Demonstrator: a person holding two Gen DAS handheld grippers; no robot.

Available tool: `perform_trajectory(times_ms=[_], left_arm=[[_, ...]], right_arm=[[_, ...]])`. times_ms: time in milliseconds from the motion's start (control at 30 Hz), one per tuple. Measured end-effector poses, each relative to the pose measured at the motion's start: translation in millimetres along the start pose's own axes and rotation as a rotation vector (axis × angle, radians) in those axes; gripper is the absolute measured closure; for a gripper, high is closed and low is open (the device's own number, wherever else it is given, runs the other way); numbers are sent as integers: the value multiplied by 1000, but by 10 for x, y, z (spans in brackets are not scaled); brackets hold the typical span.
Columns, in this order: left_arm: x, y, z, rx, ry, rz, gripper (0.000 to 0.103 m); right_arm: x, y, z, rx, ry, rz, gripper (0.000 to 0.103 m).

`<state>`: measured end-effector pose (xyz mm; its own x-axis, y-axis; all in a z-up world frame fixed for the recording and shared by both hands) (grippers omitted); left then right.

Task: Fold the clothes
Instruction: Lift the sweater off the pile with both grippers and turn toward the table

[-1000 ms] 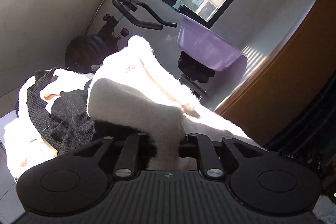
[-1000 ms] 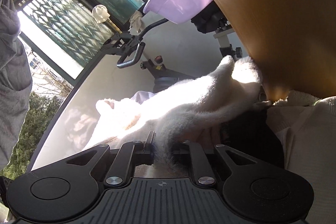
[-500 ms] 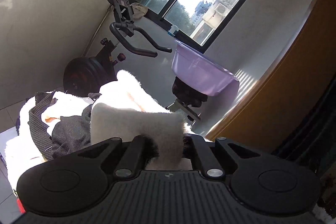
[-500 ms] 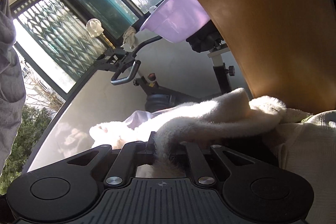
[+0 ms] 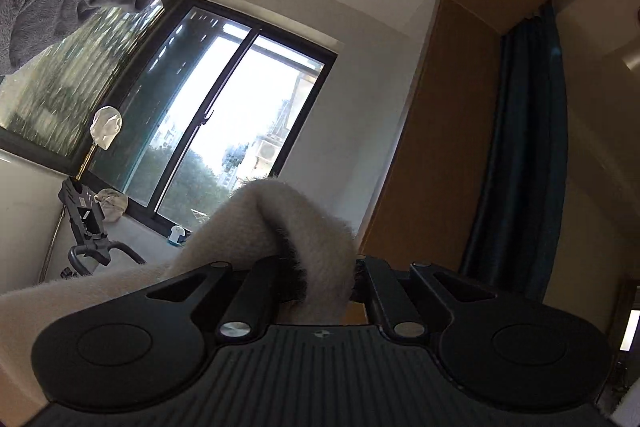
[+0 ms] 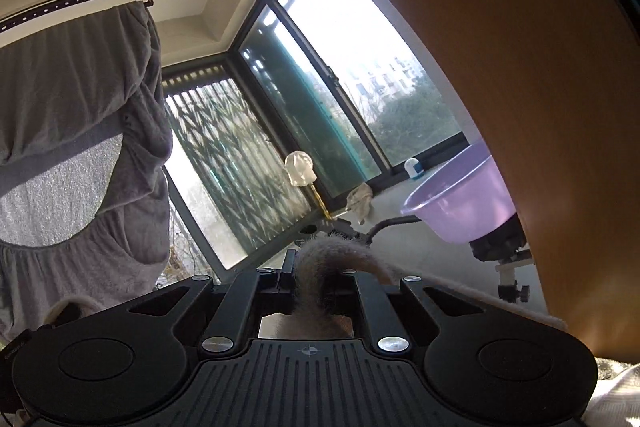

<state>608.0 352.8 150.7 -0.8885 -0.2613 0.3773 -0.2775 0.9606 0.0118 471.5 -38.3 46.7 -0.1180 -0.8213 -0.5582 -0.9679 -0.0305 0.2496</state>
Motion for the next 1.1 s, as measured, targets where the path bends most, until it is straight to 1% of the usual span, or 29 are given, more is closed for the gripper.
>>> perform_trajectory(times_ms=[67,167,267,333,400,467,567,700,767,867,933,967,1033,1100], left_arm=[[95,-111,125,-43,-1,111,98],[187,-327,329,-109,-8,252,98],[245,-616,554,-185,40,394,98],[308,-818,693,-235,85,473,98],[411,-986,803,-284,107,535,98],[573,-1101,883,-324,94,575,98],[925,-1292,1043,-394,57,645,98],[1474,-1551,1301,-463,15,722,98],[1875,-1675,1497,-490,-12,764,98],[2408,-1860,1803,-521,-24,793,98],[2868,-2045,2103,-547,0,770,98],[3072,-2139,2234,-570,30,748,98],[3468,-2289,2478,-610,72,713,98],[3848,-2449,2680,-646,79,690,98]], right_arm=[[-112,54,106,-28,6,17,96],[-377,180,389,-76,59,93,96],[-478,331,592,-119,80,140,96],[-514,536,742,-126,69,177,96],[-497,767,863,-116,54,216,96],[-434,1009,951,-93,39,258,96],[-252,1380,1043,-45,-13,318,96],[26,1960,1201,6,-52,370,96],[171,2280,1298,29,-63,391,96],[475,2883,1494,50,-82,411,96],[691,3290,1612,62,-97,402,96],[826,3562,1683,72,-107,405,96],[1085,4079,1809,87,-118,427,96],[1325,4593,1902,110,-137,457,96]])
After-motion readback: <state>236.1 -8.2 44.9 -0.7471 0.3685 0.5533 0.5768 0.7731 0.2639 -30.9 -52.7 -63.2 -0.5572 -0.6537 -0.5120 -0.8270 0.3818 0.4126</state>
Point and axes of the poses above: each gripper's, at about its wrist camera, not at the fingertips, and y roughly against the way its jaws point, x to its right, z to its underside, the point moved 5 cm from there along -y, roughly the way its jaws point, and after that the axes turned 15 degrees about -x, right-handed, at the moved point
